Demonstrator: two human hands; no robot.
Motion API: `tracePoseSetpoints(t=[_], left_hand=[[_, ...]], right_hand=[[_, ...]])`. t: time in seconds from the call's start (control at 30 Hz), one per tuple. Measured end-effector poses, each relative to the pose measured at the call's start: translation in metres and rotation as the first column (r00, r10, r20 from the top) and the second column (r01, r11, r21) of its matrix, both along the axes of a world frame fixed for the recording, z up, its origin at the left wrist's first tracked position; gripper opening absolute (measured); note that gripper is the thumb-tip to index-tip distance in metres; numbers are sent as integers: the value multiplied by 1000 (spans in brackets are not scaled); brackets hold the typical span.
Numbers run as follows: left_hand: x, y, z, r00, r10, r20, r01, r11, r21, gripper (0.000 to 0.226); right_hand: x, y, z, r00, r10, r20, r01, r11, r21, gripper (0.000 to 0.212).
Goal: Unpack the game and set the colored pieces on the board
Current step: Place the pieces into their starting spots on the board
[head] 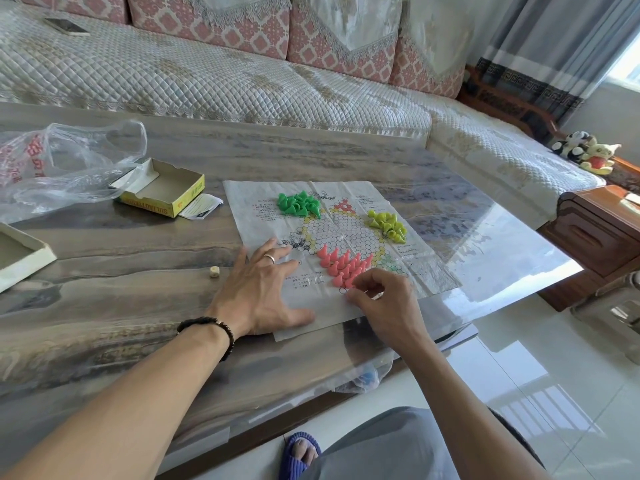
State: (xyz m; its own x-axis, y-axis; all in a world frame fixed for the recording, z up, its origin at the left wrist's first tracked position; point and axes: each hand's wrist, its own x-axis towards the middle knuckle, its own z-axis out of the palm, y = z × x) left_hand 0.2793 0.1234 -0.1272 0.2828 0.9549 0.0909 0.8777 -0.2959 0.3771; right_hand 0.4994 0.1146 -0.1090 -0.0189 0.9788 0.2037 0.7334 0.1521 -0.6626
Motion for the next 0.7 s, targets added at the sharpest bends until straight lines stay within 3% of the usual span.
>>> tracePoseSetpoints(t=[0.4,0.7], left_hand=[[1,-4,4,1000,0,-15,0,1000,-22,108],[1,-4,3,1000,2,-13,-2,1000,-8,109]], right_hand=[[-7,-5,0,999,-27,-44,28,999,31,18],[-7,-5,0,999,-44,11,44,998,45,18]])
